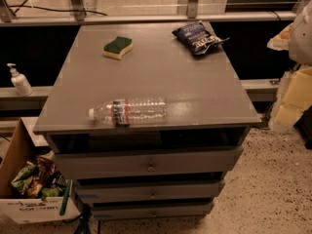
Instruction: Place water bottle upright
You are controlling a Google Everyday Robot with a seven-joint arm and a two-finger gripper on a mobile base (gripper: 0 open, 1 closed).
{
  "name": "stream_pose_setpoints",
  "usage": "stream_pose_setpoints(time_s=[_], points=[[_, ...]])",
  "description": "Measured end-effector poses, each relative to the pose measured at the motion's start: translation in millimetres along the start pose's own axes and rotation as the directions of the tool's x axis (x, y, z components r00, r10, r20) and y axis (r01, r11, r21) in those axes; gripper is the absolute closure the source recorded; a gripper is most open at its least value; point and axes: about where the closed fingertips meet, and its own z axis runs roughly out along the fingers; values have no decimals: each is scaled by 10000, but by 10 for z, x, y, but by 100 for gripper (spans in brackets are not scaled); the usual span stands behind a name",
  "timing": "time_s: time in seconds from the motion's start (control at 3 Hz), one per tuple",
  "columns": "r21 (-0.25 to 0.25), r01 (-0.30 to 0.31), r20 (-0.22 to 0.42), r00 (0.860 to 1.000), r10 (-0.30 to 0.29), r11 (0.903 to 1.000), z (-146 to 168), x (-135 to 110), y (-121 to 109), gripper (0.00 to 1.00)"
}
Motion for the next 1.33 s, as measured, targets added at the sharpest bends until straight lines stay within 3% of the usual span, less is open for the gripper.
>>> stream_pose_setpoints(time_s=[0.33,0.67,1.33], points=[[70,82,102,9999,-82,9999,-6,-22,-20,0],[-104,293,393,9988,-288,9995,155,-206,-50,0],[-619,778,1172,9906,-702,9950,677,-919,-55,0]])
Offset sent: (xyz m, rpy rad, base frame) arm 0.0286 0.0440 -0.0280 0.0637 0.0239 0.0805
